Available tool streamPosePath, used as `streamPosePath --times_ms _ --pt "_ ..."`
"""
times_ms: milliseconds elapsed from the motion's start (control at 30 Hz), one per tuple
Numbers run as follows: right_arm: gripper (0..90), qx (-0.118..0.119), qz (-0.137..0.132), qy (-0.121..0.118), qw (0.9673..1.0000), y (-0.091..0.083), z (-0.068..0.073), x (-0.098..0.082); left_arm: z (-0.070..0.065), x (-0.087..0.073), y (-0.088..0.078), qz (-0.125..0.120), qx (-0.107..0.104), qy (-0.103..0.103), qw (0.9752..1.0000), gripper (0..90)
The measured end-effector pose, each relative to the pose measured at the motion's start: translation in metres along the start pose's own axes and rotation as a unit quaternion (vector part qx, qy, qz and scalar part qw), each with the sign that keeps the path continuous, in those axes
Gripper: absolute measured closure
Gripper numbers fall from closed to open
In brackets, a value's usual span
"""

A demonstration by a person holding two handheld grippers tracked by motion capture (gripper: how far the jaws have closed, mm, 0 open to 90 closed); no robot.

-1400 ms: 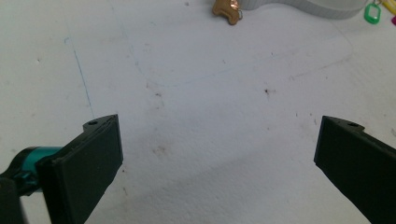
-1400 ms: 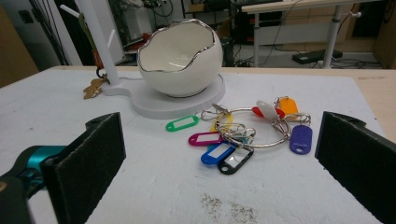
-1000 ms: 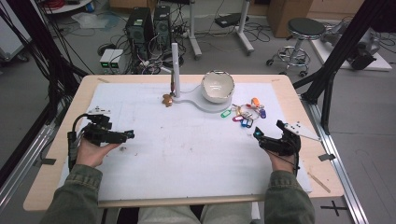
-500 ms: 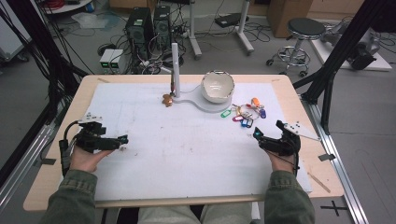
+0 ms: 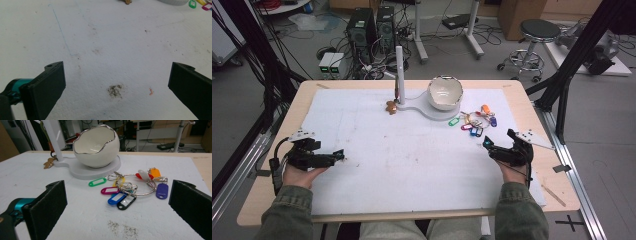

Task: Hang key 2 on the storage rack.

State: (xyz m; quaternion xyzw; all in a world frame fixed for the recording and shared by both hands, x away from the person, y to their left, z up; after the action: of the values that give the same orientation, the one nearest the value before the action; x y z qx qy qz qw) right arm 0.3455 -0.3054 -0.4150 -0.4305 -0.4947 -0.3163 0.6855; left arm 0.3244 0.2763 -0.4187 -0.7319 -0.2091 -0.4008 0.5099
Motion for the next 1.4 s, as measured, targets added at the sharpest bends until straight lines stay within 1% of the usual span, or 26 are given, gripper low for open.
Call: streamPosePath --times_ms 33,167,267,367,467,567,633,700,833,867,967,1033,1200,1267,1400 --pt "0.7 -0.001 0.0 0.002 1.0 0.0 0.0 0.0 0.0 -0.001 0.0 -0.002 -0.002 -0.002 1.0 1.7" --pt "0.8 -0.005 0.007 0.007 0.9999 0.0 -0.001 0.003 0.001 -0.005 -0.002 -0.005 0.003 0.003 1.0 1.7" --pt "0.7 -0.008 0.016 0.003 0.9998 0.001 -0.001 0.004 0.001 -0.008 -0.003 -0.01 0.004 0.002 0.9999 1.7" --pt "0.8 -0.012 0.025 -0.002 0.9996 0.003 -0.001 0.006 0.004 -0.011 -0.004 -0.007 0.005 0.004 1.0 1.7" --pt "0.7 -0.012 0.037 -0.016 0.9991 0.005 0.0 0.009 0.008 -0.014 -0.002 -0.004 0.007 -0.002 1.0 1.7" --pt "0.7 -0.009 0.045 -0.03 0.9985 0.008 0.005 0.012 0.012 -0.016 -0.002 -0.003 0.011 -0.008 0.9999 1.7" --pt "0.7 -0.009 0.052 -0.042 0.9977 0.01 0.008 0.013 0.014 -0.017 -0.003 -0.001 0.012 -0.009 0.9999 1.6" --pt "0.7 -0.009 0.063 -0.047 0.9969 0.012 0.009 0.013 0.015 -0.017 -0.003 -0.002 0.012 -0.011 0.9999 1.6" --pt "0.8 -0.008 0.078 -0.044 0.9959 0.016 0.01 0.015 0.014 -0.018 -0.002 0.0 0.012 -0.007 0.9999 1.6" --pt "0.7 -0.007 0.079 -0.047 0.9958 0.018 0.01 0.016 0.014 -0.018 -0.003 0.0 0.01 -0.007 0.9999 1.7" --pt "0.8 -0.007 0.094 -0.055 0.994 0.023 0.011 0.019 0.013 -0.019 -0.003 0.002 0.01 -0.004 0.9999 1.7" --pt "0.7 -0.008 0.098 -0.057 0.9936 0.026 0.011 0.022 0.013 -0.021 -0.003 0.007 0.011 0.001 0.9999 1.6" --pt "0.8 -0.007 0.116 -0.069 0.9908 0.036 0.008 0.031 0.017 -0.022 -0.005 0.005 0.009 -0.004 0.9999 1.7" --pt "0.8 -0.007 0.125 -0.074 0.9893 0.041 0.007 0.035 0.017 -0.021 -0.005 0.004 0.0 -0.013 0.9999 1.7" --pt "0.8 -0.007 0.138 -0.075 0.9876 0.05 0.005 0.041 0.015 -0.02 -0.005 0.0 -0.003 -0.01 0.9999 1.7"
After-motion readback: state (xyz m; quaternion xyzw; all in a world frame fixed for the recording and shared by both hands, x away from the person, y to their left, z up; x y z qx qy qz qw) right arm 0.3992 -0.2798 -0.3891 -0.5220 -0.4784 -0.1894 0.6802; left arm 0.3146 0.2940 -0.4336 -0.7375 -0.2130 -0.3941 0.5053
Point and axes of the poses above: each handheld gripper's, and its own axes: y roughly forward along the jaws, x roughly out of its top, z roughly to its left, the point moved 2 cm from there along y, roughly forward along the jaws, and after that the axes turned 2 degrees about x, right-handed, at the moved point
